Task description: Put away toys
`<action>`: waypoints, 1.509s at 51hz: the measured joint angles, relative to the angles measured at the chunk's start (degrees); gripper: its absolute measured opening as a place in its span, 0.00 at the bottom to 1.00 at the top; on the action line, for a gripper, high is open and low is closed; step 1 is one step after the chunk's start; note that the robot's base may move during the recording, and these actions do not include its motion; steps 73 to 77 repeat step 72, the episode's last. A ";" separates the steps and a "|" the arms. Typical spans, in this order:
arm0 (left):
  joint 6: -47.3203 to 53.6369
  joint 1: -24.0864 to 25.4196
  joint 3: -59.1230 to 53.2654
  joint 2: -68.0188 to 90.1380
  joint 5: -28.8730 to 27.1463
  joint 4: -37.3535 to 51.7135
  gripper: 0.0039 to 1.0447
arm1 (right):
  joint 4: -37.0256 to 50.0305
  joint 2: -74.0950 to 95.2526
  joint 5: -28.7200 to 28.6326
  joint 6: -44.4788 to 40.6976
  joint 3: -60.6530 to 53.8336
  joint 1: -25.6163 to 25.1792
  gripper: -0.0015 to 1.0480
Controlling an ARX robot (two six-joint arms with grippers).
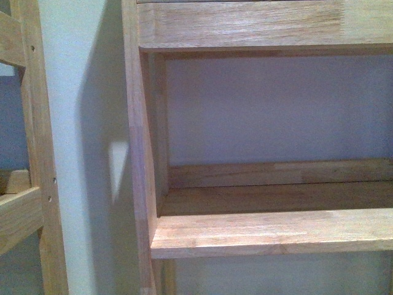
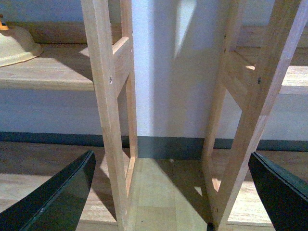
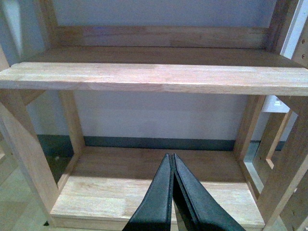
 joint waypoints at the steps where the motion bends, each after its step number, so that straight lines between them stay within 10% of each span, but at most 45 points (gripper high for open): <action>1: 0.00 0.00 0.00 0.00 0.00 0.00 0.94 | 0.00 0.00 0.00 0.00 0.00 0.00 0.03; 25: 0.00 0.00 0.00 0.00 0.00 0.00 0.94 | 0.00 0.00 0.00 0.00 0.00 0.00 0.94; 77: 0.00 0.00 0.00 0.00 -0.02 0.00 0.94 | 0.00 0.00 0.00 0.04 0.00 0.00 0.94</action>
